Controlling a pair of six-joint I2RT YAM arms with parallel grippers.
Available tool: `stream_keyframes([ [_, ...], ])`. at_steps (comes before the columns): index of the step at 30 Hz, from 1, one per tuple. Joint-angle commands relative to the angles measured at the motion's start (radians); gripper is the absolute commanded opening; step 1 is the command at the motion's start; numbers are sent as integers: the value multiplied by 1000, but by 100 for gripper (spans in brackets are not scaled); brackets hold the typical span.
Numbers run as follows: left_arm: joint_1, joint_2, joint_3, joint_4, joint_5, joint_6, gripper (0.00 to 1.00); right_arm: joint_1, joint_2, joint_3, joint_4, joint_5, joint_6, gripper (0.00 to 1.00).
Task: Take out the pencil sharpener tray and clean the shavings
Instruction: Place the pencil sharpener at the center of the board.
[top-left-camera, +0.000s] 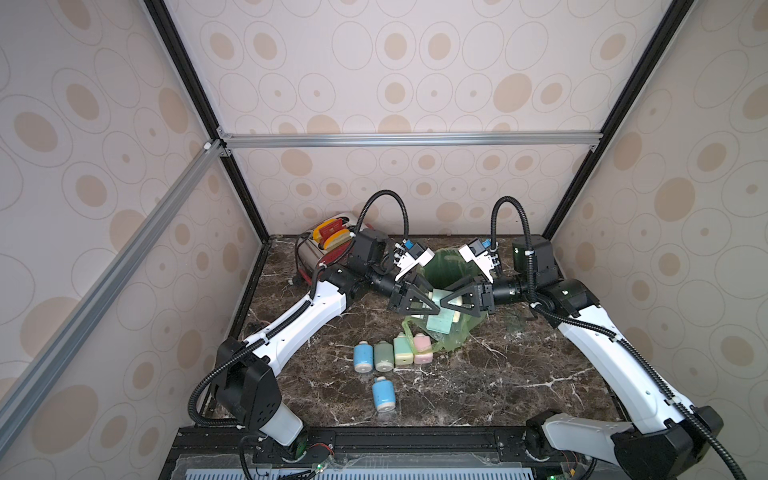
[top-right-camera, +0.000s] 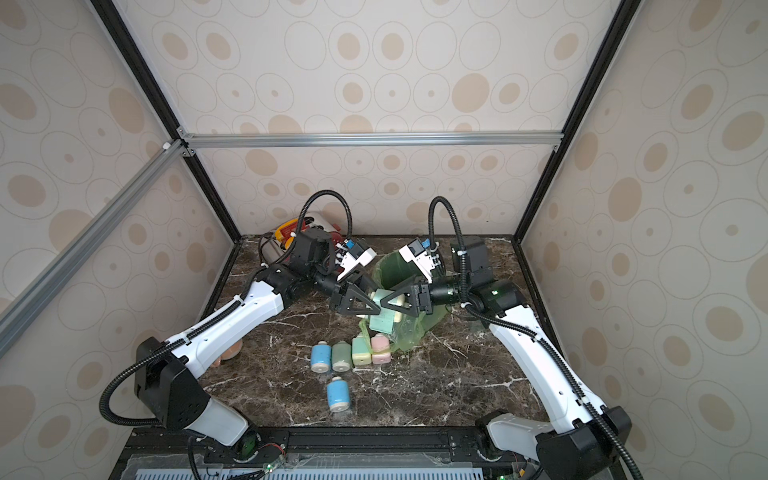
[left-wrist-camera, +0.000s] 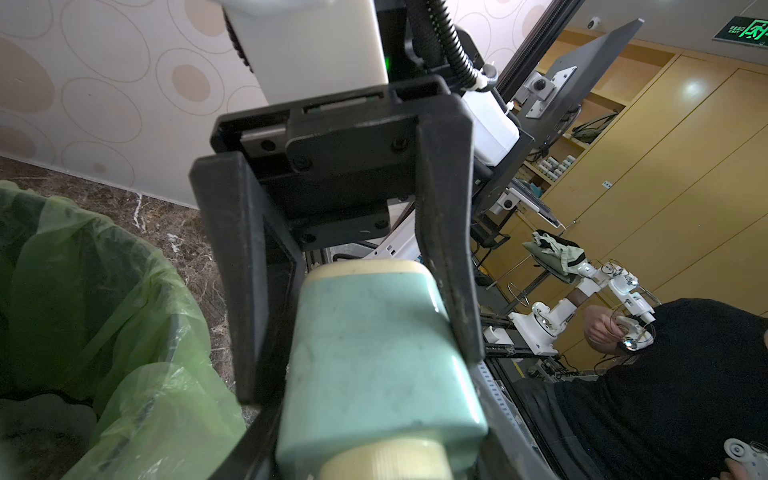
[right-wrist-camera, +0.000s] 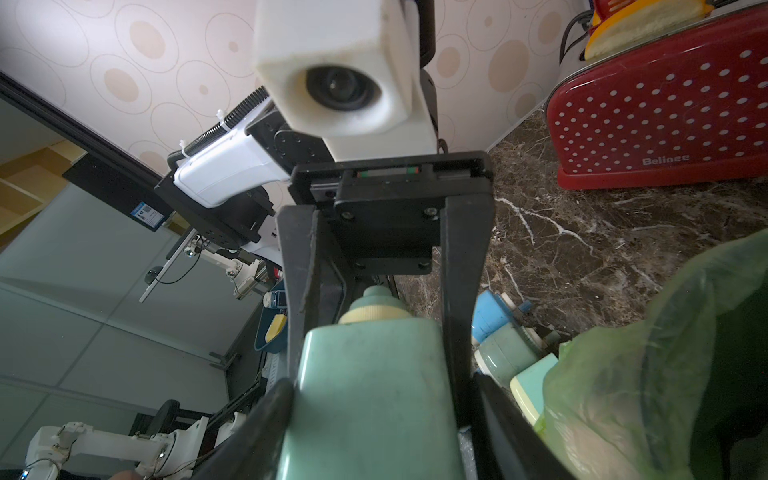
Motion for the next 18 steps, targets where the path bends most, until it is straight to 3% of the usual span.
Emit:
stream_keyframes([
  [1, -2, 2, 59, 40, 8, 24, 17, 16, 8, 11, -86, -60, -94, 16],
  [4, -1, 2, 59, 40, 9, 25, 29, 12, 7, 10, -88, -55, -99, 5],
  [7, -1, 1, 59, 38, 5, 25, 57, -1, -8, 1, -67, -52, -84, 1],
  [11, -1, -4, 56, 38, 3, 27, 82, -29, -42, -27, -2, -59, -39, 0],
  [15, -1, -11, 52, 38, -9, 30, 99, -59, -57, -39, 2, -49, -33, 0],
  [18, -1, -18, 48, 40, -28, 31, 99, -99, -72, -50, 7, -23, -28, 0],
])
